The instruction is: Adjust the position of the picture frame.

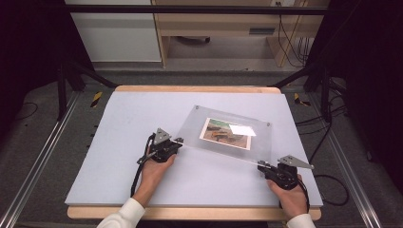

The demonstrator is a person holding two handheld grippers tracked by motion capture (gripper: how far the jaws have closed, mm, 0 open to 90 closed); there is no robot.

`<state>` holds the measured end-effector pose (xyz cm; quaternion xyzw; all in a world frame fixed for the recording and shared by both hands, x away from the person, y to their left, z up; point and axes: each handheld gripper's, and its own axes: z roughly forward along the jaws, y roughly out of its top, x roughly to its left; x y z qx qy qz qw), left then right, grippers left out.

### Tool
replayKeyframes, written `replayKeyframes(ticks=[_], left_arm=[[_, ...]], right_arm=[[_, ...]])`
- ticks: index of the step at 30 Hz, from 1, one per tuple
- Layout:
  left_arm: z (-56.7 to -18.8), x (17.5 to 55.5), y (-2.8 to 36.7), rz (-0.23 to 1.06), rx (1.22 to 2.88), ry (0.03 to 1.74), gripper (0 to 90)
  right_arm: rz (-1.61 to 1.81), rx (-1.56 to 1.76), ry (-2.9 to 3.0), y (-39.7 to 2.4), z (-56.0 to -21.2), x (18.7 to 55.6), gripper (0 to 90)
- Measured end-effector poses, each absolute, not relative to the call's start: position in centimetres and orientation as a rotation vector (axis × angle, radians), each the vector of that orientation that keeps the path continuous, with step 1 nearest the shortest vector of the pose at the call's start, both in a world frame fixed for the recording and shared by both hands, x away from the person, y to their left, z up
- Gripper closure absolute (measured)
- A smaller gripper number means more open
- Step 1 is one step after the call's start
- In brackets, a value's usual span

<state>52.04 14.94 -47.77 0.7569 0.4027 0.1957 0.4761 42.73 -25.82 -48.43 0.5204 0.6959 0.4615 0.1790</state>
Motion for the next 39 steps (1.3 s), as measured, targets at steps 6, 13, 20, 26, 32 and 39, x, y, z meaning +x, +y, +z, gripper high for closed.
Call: replayKeyframes(ticks=[6, 13, 20, 26, 32, 39], left_arm=[[-47.6, 51.9, 14.8, 0.487, 1.861, 0.977, 84.3], [-47.5, 51.7, 14.8, 0.477, 1.865, 0.974, 84.4], [-46.8, 51.4, 14.8, 0.485, 1.864, 0.946, 84.5], [-46.1, 50.7, 14.8, 0.494, 1.881, 0.9, 84.2], [-45.5, 50.0, 15.0, 0.518, 1.887, 0.878, 83.7], [-44.9, 49.4, 15.0, 0.536, 1.874, 0.858, 83.0]], right_arm=[[1.307, 1.475, 1.961, -25.9, -48.4, 42.8, 80.4], [1.329, 1.466, 1.942, -25.9, -48.1, 42.8, 82.3], [1.353, 1.475, 1.9, -26.3, -47.5, 42.7, 84.1], [1.362, 1.442, 1.876, -26.6, -47.0, 42.5, 84.9], [1.384, 1.409, 1.866, -26.7, -46.6, 42.5, 85.1], [1.421, 1.374, 1.858, -27.1, -46.1, 42.5, 85.0]])
